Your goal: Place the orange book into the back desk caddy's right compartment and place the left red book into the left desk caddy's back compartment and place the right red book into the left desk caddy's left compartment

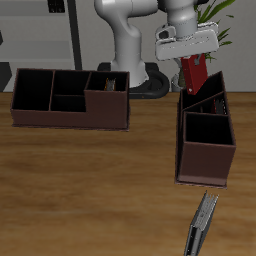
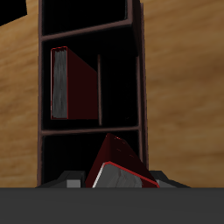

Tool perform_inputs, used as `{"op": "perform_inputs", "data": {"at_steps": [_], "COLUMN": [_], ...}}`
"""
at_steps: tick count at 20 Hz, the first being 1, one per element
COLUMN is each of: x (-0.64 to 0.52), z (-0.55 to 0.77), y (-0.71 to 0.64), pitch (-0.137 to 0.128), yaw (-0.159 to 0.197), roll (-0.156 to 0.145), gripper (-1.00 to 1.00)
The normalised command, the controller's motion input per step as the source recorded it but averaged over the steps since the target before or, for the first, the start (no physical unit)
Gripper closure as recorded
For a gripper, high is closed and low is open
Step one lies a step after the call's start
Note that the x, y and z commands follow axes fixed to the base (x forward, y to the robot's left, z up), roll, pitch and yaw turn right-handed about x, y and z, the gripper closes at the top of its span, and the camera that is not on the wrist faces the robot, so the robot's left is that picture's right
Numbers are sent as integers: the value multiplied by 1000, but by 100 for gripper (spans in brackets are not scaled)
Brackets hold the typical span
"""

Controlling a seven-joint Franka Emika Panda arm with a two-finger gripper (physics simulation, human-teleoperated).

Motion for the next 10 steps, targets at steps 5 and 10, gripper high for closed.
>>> {"op": "perform_inputs", "data": {"at_steps": [5,10], "x": [12,11], "z": [-163,-239], "y": [121,233], "pitch": [45,56], "yaw": [-3,36], "roll": [10,11], "gripper": [100,100]}}
